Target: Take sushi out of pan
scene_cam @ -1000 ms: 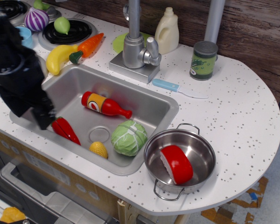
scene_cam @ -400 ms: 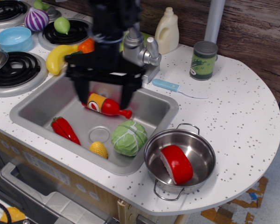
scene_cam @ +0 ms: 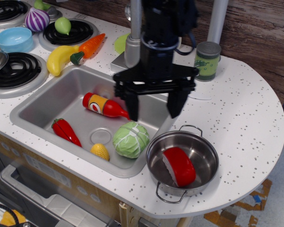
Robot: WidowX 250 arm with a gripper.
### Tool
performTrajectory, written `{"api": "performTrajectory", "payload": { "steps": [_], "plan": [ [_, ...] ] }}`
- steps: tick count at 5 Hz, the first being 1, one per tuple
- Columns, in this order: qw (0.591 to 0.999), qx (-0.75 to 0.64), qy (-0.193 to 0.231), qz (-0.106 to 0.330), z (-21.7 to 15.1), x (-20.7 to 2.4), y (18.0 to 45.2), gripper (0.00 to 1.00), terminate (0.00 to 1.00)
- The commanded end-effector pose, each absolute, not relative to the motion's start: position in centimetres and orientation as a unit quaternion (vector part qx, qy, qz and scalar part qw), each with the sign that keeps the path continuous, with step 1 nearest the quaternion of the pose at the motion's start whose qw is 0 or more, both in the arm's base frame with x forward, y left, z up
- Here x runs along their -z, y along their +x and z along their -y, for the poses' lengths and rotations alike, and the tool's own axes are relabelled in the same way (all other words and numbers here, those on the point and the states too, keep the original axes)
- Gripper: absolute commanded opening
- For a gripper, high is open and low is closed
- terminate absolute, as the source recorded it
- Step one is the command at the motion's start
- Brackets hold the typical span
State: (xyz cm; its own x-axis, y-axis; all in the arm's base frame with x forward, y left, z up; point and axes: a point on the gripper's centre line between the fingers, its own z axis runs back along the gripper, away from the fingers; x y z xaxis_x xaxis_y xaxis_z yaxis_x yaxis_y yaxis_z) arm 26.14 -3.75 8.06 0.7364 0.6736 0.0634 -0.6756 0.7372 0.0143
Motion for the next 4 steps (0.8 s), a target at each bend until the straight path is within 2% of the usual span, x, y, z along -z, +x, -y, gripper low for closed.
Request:
{"api": "performTrajectory", "payload": {
  "steps": [1,2,4],
  "plan": [
    [0.92,-0.389,-0.002,0.056,6.3,-6.6,26.1,1.0,0.0],
    [0.914,-0.401,-0.002,0.066,7.7,-4.7,26.1,1.0,0.0],
    [0.914,-0.4,-0.002,0.072,7.8,-3.1,26.0,1.0,0.0]
  ]
}}
